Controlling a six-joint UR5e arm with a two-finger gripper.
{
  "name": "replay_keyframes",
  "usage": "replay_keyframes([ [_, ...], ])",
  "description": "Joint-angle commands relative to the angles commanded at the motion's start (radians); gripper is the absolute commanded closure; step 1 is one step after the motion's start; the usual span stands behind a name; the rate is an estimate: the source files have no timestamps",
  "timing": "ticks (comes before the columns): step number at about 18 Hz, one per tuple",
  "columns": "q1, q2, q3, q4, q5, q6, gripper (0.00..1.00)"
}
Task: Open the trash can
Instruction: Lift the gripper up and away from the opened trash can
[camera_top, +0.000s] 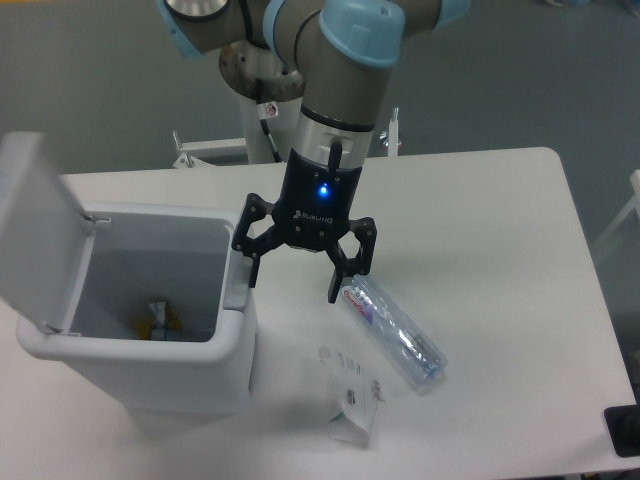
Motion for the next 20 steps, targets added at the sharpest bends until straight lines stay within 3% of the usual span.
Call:
replay_keyframes([
  [5,0.058,-0.066,0.039,0.011,0.014,0.031,0.00],
  [8,0.127,-0.092,0.034,0.012,0.026,0.139,0.00],
  [12,0.193,-0.135,0.037,0.012,0.106,0.352,0.00],
  [16,0.198,-0.198,0.035,0.005,0.340,0.501,0.00],
  [20,0.215,-0.222,0.042,0.002,0.356,0.575,0.00],
])
